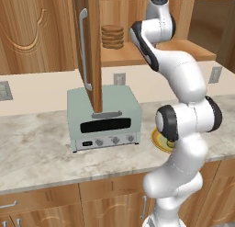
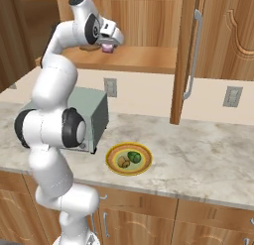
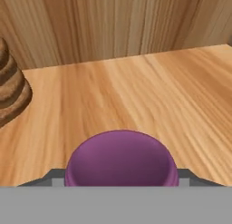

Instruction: Pick the avocado and bread from the counter and place them on the plate. Then pick the jam from the cabinet and place it next to the plate. Lastly close the cabinet door.

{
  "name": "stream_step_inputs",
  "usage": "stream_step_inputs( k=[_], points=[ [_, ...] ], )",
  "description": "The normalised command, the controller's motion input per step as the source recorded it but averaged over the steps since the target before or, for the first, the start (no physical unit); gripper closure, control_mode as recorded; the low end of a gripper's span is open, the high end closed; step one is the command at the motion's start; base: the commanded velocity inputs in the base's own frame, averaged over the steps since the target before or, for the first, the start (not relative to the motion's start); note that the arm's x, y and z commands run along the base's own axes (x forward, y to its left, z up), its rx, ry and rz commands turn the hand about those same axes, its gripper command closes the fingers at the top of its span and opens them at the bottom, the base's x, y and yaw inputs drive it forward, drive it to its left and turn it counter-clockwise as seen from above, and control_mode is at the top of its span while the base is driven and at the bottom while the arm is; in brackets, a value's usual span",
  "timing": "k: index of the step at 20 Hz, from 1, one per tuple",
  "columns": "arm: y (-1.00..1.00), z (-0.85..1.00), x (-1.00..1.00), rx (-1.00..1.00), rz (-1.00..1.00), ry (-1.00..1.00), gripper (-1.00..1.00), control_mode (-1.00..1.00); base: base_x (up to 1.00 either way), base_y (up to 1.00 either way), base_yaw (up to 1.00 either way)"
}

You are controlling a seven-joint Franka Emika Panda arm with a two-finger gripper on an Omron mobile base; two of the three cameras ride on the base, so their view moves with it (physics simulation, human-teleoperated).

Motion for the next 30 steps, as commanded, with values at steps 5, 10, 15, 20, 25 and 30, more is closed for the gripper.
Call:
stream_step_inputs(
  k=[5,10,15,20,25,30],
  points=[
    [-0.01,0.0,-1.0,0.0,-0.16,-0.29,1.0,-1.0,0.0,0.0,0.0],
    [-0.15,0.0,-1.0,0.04,-0.14,-0.2,1.0,-1.0,0.0,0.0,0.0],
    [-0.19,0.09,-1.0,0.09,-0.03,-0.09,1.0,-1.0,0.0,0.0,0.0],
    [-0.28,0.1,-1.0,0.05,0.08,-0.03,1.0,-1.0,0.0,0.0,0.0],
    [-0.28,0.0,-1.0,0.0,0.11,-0.03,1.0,-1.0,0.0,0.0,0.0],
    [-0.37,-0.15,-0.92,0.0,0.08,-0.01,1.0,-1.0,0.0,0.0,0.0]
  ],
)
